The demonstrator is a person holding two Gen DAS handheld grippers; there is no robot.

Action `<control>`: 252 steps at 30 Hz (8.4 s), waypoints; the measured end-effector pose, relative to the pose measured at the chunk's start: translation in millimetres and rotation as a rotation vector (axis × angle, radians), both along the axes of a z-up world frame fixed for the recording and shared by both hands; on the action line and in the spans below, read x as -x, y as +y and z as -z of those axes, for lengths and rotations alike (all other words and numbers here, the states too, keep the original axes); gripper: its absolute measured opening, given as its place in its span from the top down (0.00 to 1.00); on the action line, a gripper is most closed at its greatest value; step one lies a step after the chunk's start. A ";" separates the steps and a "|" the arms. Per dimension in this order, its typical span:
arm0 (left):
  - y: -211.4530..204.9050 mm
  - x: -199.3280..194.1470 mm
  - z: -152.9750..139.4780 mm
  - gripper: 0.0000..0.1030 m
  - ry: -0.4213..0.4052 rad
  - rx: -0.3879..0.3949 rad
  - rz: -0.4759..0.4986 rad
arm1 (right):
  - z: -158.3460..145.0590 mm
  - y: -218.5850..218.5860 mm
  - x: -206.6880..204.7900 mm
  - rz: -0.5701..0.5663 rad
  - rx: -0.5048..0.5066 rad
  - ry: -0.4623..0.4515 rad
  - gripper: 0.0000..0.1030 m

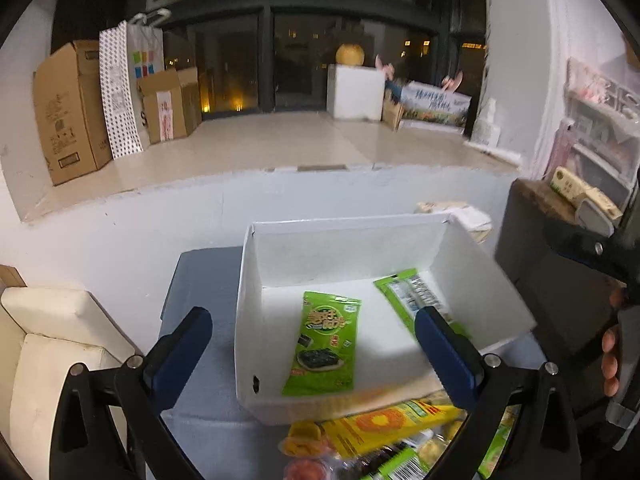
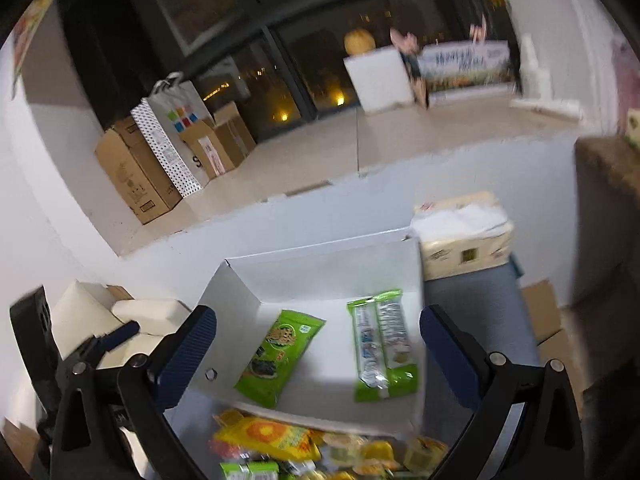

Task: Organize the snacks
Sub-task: 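Grasp a green seaweed packet with the right gripper while the left grasps another, then lower both held green packets into the white box and release them, then grasp a green seaweed packet from the pile with the right gripper, then place the green packet in the box while the left gripper carries a pink jelly cup, then grasp a green garlic-flavour snack bag with the right gripper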

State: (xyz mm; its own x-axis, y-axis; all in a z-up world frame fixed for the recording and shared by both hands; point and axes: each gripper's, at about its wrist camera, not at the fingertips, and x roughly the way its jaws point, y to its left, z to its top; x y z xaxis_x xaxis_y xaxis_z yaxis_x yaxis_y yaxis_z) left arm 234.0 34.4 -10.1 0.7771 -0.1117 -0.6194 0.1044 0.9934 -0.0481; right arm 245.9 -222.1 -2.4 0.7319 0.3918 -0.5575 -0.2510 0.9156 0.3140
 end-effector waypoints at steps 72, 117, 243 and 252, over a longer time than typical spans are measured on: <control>-78.4 113.8 148.3 0.25 0.264 0.061 -0.091 | 116.5 -54.8 216.9 0.044 0.135 0.081 0.33; -8.9 -78.6 19.3 0.00 0.055 0.003 0.010 | 22.4 32.9 -62.8 0.031 0.097 0.043 0.10; 5.3 -16.7 17.8 0.00 0.023 0.034 0.052 | 24.1 16.9 -11.4 0.041 0.052 0.003 0.00; -1.3 49.7 18.5 0.00 0.012 0.040 0.057 | 26.9 -9.5 72.0 0.008 0.057 -0.074 0.00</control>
